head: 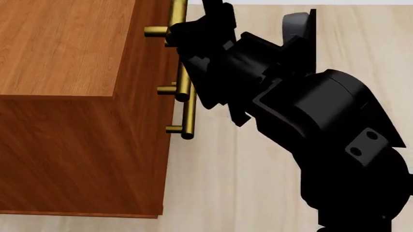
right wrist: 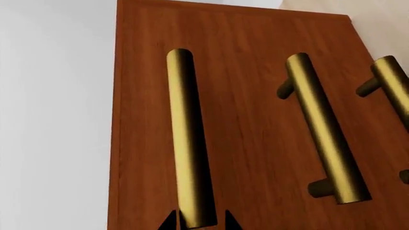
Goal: Close the bottom drawer of the cabinet and open the top drawer.
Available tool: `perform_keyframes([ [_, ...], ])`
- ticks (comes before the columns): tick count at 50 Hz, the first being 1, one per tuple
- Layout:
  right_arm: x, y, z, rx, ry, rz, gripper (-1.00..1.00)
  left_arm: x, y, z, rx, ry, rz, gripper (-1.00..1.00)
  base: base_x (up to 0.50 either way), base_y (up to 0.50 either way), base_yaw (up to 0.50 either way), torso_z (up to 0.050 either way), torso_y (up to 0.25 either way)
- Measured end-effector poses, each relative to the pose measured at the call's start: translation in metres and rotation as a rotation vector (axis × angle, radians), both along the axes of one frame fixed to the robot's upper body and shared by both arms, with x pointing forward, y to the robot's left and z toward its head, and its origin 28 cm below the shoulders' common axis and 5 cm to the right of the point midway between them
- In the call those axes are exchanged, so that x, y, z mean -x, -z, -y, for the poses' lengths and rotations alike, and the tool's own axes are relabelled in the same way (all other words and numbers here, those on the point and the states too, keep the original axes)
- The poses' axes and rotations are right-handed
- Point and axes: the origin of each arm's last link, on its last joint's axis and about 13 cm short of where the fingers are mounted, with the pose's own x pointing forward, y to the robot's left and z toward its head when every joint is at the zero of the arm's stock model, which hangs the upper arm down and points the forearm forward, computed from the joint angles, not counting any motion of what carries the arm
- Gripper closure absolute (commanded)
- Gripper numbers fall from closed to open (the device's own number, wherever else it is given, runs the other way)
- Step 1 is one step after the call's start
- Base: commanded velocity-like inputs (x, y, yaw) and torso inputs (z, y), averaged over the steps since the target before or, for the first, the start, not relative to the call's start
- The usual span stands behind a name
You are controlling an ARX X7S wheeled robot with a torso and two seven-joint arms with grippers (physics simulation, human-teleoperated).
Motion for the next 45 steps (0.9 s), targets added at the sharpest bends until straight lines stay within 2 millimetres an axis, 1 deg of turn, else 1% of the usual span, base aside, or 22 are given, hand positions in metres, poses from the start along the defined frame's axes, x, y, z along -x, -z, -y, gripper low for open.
perform_keyframes([
  [15,0.001,-0.001,0.001,0.003,0.008,0.000,1.00,0.000,0.000,0.000,0.000,0.000,-0.001,-1.00,0.00,0.00,0.00,0.000,0.000],
  [45,0.008,-0.010,0.016,0.058,0.068,0.006,1.00,0.000,0.000,0.000,-0.002,-0.001,-0.005,-1.00,0.00,0.00,0.00,0.000,0.001],
])
